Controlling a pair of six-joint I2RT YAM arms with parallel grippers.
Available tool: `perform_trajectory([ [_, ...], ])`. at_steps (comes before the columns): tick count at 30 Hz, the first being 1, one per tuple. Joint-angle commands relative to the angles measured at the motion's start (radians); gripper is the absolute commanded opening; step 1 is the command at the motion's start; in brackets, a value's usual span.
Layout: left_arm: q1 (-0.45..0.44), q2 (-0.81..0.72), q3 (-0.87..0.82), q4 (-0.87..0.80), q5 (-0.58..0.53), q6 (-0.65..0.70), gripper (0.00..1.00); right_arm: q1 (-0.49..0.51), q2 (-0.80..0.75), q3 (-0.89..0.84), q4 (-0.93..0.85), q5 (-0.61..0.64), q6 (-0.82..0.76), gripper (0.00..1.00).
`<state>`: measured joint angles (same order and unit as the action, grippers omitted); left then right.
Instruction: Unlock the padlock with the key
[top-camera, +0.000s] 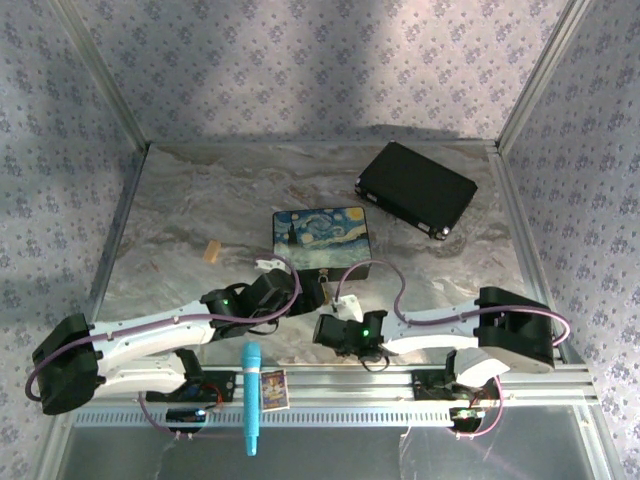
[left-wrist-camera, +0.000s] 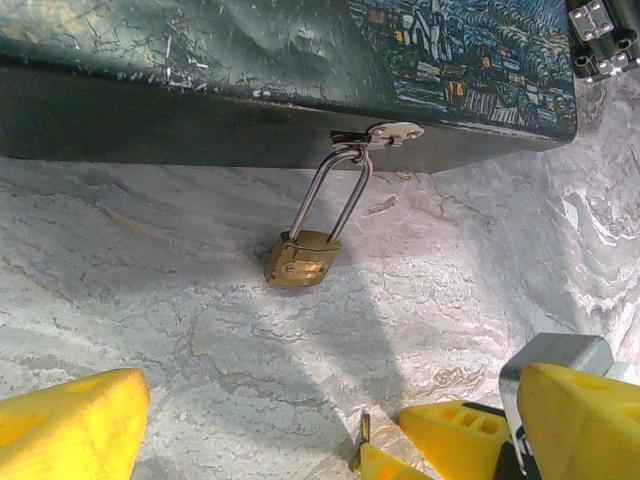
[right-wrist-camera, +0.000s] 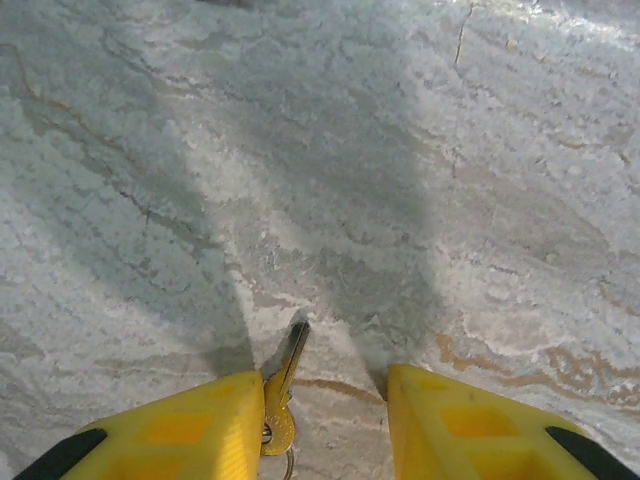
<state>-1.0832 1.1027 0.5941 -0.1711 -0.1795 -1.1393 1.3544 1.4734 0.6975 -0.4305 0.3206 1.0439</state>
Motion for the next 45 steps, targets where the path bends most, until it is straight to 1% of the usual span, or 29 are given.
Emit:
perform_trajectory([
  [1,-0.011,0.006,0.018,0.019,-0.024,-0.014,0.94,0.029,0.001,-0.006,-0.012,-0.026,0.048,0.37],
  [6,-0.012,0.016,0.021,0.021,-0.030,-0.013,0.94,0.012,-0.038,0.021,-0.039,-0.017,0.035,0.38],
  [11,-0.018,0.014,0.018,0.022,-0.034,-0.015,0.95,0.020,-0.075,0.034,-0.055,-0.006,0.039,0.38],
  [20,-0.019,0.016,0.015,0.019,-0.046,-0.019,0.94,0.036,0.007,0.014,-0.007,-0.047,0.067,0.37],
  [23,-0.019,0.022,0.015,0.020,-0.046,-0.022,0.94,0.038,0.045,0.038,-0.067,-0.044,0.082,0.35],
  [26,-0.019,0.027,0.016,0.025,-0.043,-0.023,0.94,0.044,0.077,0.055,-0.115,-0.049,0.089,0.30],
  [29,-0.020,0.029,0.027,0.011,-0.055,-0.010,0.95,0.059,0.092,0.036,-0.072,-0.076,0.090,0.27],
  [31,-0.020,0.031,0.035,-0.003,-0.067,-0.006,0.94,0.063,0.102,0.033,-0.067,-0.091,0.085,0.20],
  [33,-0.020,0.036,0.038,0.000,-0.069,-0.006,0.95,0.059,0.093,0.026,-0.058,-0.094,0.078,0.18],
  [34,-0.020,0.042,0.039,0.007,-0.070,-0.006,0.94,0.056,0.082,0.016,-0.052,-0.094,0.075,0.13],
  [36,-0.020,0.061,0.042,0.025,-0.066,-0.008,0.94,0.038,0.041,-0.019,-0.009,-0.109,0.045,0.08],
  [38,-0.020,0.087,0.042,0.054,-0.058,-0.009,0.94,0.016,-0.008,-0.059,0.030,-0.120,0.011,0.06],
  [41,-0.020,0.121,0.042,0.115,-0.042,-0.010,0.92,-0.041,-0.085,-0.108,0.064,-0.157,-0.087,0.00],
  [45,-0.020,0.153,0.030,0.236,-0.022,0.011,0.87,-0.151,-0.208,-0.158,0.080,-0.227,-0.211,0.00],
])
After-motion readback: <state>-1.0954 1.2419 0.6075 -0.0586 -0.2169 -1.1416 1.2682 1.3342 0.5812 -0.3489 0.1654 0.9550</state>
